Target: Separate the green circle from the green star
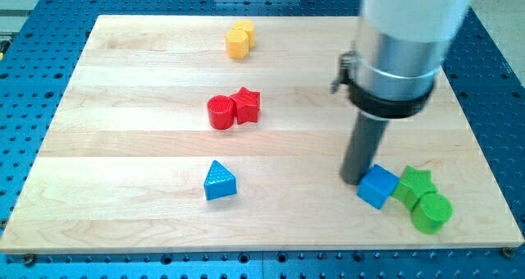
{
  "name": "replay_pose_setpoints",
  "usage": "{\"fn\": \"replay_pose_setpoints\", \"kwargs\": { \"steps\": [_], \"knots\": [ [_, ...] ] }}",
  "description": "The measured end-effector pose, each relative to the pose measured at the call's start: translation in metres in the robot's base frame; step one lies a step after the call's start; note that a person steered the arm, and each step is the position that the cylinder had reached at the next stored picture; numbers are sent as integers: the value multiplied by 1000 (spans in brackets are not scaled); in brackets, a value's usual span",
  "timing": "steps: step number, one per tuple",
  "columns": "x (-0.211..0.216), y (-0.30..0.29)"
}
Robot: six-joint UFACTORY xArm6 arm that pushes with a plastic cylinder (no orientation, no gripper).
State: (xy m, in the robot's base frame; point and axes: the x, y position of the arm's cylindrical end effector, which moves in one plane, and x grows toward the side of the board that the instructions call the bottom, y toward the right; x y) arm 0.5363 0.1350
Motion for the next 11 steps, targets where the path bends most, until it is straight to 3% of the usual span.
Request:
{"fn": "replay_pose_setpoints", "kwargs": {
  "steps": [1,3,4,5,7,11],
  "knots": [
    [0,39],
    [-18,17],
    [-68,53],
    [-43,104],
    [75,138],
    [82,61]
  ]
}}
